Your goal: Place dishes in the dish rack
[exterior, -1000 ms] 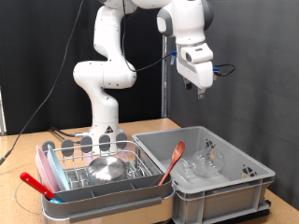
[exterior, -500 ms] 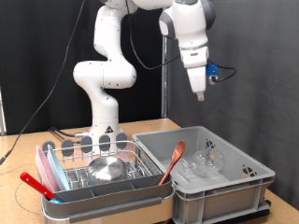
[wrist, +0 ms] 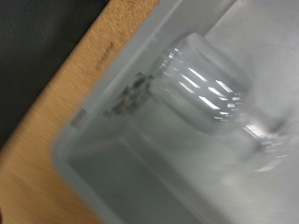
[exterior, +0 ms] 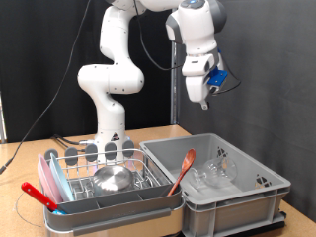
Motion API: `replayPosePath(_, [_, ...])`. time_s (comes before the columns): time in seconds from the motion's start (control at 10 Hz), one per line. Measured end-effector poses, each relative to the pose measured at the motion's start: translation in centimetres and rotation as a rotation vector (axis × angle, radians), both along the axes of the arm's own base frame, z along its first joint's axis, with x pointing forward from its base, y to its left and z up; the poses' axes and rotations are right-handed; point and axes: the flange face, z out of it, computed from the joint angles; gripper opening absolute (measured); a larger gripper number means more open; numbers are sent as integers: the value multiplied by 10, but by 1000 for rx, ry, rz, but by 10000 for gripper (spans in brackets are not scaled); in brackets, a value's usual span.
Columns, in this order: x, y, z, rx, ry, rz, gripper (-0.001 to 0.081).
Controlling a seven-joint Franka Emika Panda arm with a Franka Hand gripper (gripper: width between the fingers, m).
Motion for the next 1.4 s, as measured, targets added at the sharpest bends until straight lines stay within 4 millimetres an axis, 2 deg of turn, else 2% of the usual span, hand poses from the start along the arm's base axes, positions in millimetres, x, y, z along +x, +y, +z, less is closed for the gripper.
replayPosePath(0.3, [1,9,-13,41,107,-335,808])
replayPosePath(0.5, [-2,8,-27,22,162,-554,808])
replayPosePath(0.6, [-2,8,-26,24,149,-515,808])
replayPosePath(0.7, [-2,10,-27,35,183,-591,808])
replayPosePath(1.0, [1,27,-33,102,289,-920,808])
replayPosePath(1.2, [5,25,-39,153,337,-1135,808])
replayPosePath(1.3, [4,25,-39,144,320,-1097,808])
replayPosePath(1.4, [4,26,-42,100,347,-1160,808])
